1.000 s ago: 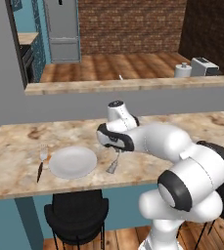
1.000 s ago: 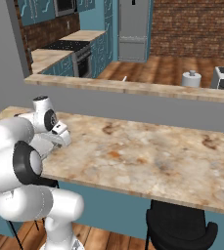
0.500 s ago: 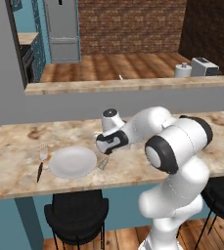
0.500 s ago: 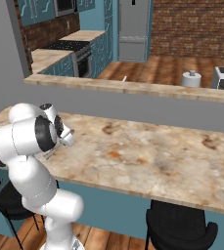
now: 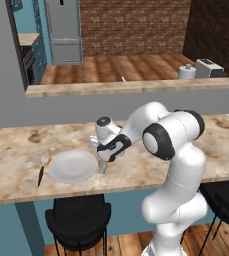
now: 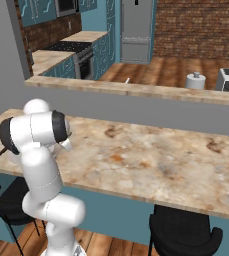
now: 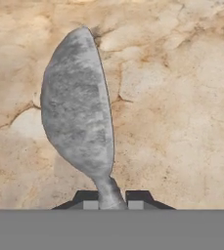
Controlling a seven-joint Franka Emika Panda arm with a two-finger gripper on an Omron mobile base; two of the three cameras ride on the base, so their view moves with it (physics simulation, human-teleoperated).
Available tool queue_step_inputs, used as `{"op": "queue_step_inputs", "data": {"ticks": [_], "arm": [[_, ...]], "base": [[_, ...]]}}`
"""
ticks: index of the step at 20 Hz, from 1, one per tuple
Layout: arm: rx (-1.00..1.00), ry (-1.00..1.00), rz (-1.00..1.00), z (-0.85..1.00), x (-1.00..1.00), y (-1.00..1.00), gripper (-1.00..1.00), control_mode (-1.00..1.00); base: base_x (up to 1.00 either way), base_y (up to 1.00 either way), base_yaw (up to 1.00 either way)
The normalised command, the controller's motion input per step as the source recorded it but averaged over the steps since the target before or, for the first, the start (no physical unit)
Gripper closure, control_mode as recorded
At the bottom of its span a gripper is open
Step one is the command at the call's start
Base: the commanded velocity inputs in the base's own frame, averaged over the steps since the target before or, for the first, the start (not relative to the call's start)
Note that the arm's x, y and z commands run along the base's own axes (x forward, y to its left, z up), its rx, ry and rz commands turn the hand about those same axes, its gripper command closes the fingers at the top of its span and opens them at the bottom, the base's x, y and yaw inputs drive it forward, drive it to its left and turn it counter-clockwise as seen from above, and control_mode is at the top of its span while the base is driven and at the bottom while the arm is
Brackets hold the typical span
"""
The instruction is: Take the fork and place it on the left side of the plate. Then take the spoon and place it on the right side of the plate. Make sure they're directly next to the plate.
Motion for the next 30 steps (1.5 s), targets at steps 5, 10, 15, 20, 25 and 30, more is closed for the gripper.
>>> {"op": "queue_step_inputs", "data": {"ticks": [5, 10, 15, 20, 25, 30], "arm": [[0.05, 0.0, -0.08, -0.01, 0.02, 0.02, 1.0, -1.0], [0.06, 0.04, -0.09, 0.0, 0.0, 0.0, 1.0, -1.0], [0.06, 0.06, -0.08, 0.0, 0.0, 0.0, -1.0, -1.0], [0.03, 0.01, -0.01, 0.24, -0.07, -0.12, -1.0, -1.0], [0.0, 0.0, 0.0, 0.55, -0.3, -0.21, -1.0, -1.0], [0.04, 0.0, 0.03, 0.83, -0.5, -0.07, -1.0, -1.0]], "base": [[0.0, 0.0, 0.0], [0.0, 0.0, 0.0], [0.0, 0.0, 0.0], [0.0, 0.0, 0.0], [0.0, 0.0, 0.0], [0.0, 0.0, 0.0]]}}
